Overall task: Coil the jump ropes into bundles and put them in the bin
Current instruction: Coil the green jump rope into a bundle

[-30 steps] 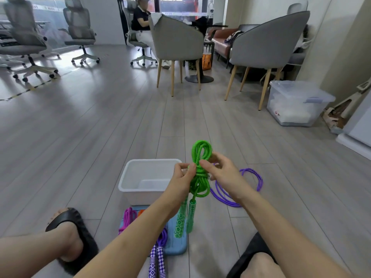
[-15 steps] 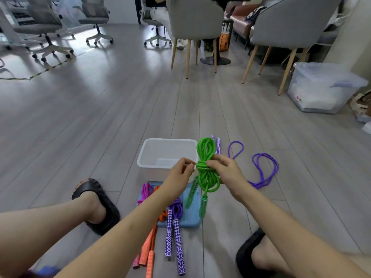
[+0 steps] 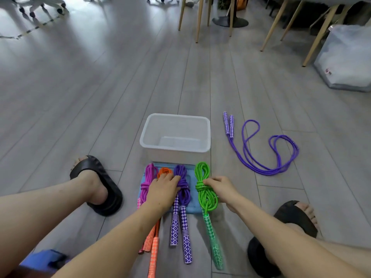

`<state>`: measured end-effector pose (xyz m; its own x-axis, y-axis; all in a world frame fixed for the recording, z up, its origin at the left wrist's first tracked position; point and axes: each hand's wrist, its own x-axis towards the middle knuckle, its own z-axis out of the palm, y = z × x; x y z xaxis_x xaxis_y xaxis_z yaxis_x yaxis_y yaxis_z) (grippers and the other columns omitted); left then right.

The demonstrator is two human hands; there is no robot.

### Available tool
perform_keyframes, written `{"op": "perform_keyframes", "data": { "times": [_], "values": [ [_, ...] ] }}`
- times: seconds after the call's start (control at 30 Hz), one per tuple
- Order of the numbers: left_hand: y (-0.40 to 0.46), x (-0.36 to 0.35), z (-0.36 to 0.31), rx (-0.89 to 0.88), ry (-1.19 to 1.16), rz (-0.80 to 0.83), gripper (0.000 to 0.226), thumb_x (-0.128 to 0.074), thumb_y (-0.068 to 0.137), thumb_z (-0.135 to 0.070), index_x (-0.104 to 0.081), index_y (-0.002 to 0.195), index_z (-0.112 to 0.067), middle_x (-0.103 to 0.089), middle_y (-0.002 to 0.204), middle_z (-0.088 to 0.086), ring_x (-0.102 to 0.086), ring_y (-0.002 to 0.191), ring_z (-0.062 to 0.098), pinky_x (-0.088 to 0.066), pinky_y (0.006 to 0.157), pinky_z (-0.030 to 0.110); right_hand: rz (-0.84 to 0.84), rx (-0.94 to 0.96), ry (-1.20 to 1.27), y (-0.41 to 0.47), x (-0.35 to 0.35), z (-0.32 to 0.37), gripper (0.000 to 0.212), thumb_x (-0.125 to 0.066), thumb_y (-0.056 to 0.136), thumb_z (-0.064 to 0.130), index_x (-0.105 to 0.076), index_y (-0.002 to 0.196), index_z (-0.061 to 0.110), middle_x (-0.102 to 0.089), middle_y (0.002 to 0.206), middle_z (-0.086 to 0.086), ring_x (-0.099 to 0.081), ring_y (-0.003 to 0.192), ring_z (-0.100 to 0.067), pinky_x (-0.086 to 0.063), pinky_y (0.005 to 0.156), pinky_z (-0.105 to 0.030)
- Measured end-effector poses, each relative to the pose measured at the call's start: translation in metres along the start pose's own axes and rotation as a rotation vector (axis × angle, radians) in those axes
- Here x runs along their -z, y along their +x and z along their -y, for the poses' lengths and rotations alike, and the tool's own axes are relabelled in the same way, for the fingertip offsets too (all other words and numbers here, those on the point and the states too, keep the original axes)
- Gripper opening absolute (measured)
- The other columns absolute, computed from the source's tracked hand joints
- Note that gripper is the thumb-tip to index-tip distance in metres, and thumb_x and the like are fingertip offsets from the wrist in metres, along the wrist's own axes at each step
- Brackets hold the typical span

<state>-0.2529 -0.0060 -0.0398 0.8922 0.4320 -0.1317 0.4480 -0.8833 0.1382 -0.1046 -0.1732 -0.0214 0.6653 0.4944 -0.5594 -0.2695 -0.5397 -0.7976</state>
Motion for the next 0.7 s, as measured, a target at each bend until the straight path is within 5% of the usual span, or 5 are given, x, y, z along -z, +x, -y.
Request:
{"op": "perform_keyframes", "data": {
  "times": [0.13,0.27,0.5,0.7],
  "values": [
    [0.001,-0.020,0.008,0.014,0.022,0.029,0.043,-0.055,0.098,-0.040,-0.055,0.139,-0.029,-0.060,0.135,-0.002,-0.052,0.126,0.027,-0.041,0.096,0.043,-0.079,0.071,-0.160,0.032,-0.019,-0.024,0.012,-0.080,0.087,0.028,-0.077,0.093,0.019,-0.078,0.093,-0.003,-0.073,0.092,-0.022,-0.057,0.086,-0.037],
    [0.001,-0.027,0.010,0.045,-0.010,0.039,0.045,-0.054,0.099,-0.040,-0.053,0.142,-0.029,-0.060,0.134,0.000,-0.052,0.125,0.028,-0.043,0.092,0.043,-0.173,0.126,-0.222,0.042,-0.026,-0.031,0.012,-0.079,0.088,0.031,-0.072,0.089,0.022,-0.073,0.084,0.002,-0.067,0.079,-0.017,-0.045,0.072,-0.027],
    [0.000,-0.029,0.005,0.062,-0.006,0.051,0.045,-0.045,0.104,-0.042,-0.043,0.148,-0.030,-0.056,0.138,-0.002,-0.046,0.129,0.027,-0.040,0.093,0.042,-0.241,0.181,-0.338,0.044,-0.035,-0.046,0.032,-0.072,0.089,0.054,-0.071,0.087,0.022,-0.075,0.085,0.003,-0.071,0.082,-0.020,-0.057,0.077,-0.038],
    [0.000,-0.025,-0.004,0.084,-0.015,0.042,0.041,-0.048,0.104,-0.041,-0.050,0.142,-0.026,-0.058,0.134,0.001,-0.049,0.126,0.029,-0.041,0.094,0.044,-0.304,0.191,-0.649,0.037,-0.030,-0.040,0.052,-0.055,0.088,0.073,-0.071,0.112,0.029,-0.077,0.104,0.001,-0.071,0.099,-0.030,-0.056,0.080,-0.037]
  ]
}}
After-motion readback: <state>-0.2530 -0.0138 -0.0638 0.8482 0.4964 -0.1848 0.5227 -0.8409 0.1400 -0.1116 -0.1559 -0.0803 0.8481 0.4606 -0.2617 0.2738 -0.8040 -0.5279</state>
